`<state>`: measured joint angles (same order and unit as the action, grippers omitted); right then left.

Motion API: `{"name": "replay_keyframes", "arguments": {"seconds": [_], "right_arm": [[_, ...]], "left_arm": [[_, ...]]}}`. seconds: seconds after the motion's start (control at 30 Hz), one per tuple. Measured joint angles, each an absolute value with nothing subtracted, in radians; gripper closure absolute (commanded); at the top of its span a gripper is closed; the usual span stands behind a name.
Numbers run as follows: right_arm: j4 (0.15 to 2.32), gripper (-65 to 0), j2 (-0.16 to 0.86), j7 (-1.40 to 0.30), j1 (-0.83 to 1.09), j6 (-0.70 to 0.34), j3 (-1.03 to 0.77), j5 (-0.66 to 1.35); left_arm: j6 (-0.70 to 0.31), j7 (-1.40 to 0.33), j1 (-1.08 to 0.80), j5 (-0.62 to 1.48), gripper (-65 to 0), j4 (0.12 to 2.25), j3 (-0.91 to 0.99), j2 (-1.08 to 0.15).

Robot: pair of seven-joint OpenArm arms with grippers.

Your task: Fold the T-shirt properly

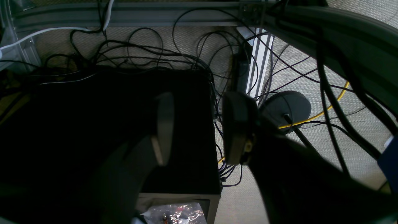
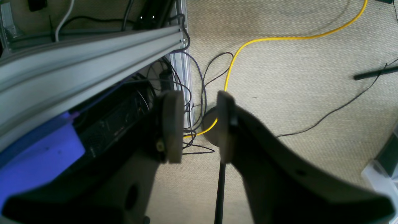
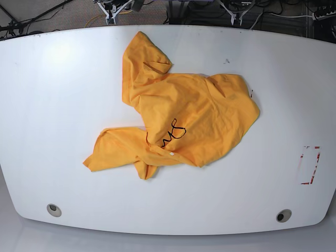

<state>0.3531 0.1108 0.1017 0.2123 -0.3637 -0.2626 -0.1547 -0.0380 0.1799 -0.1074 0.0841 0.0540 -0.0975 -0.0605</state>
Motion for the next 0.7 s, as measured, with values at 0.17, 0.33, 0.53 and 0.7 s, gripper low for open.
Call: {"name": "replay_keyframes", "arguments": {"seconds": [0.17,0.33,0.53,0.7], "right_arm": [[0.356,-17.1,0.102,0.101,0.206,-0.363,-0.263,-0.155],[0.352,-17.0,0.092,0.101,0.207,-0.366,-0.263,-0.155],[0.355,-16.6,0.098,0.101,0.208,-0.363,-0.263,-0.155],[0.359,-16.6,0.096,0.15,0.218,-0.364,-0.263,-0.156]], "left_arm": [[-0.041,0.179,-0.104,0.086,-22.9,0.055,-0.097,-0.06],[-0.041,0.188,-0.093,0.087,-22.9,0.06,-0.097,-0.063],[-0.041,0.182,-0.102,0.088,-22.9,0.064,-0.097,-0.062],[-0.041,0.184,-0.14,0.088,-22.9,0.146,-0.097,-0.068]]}}
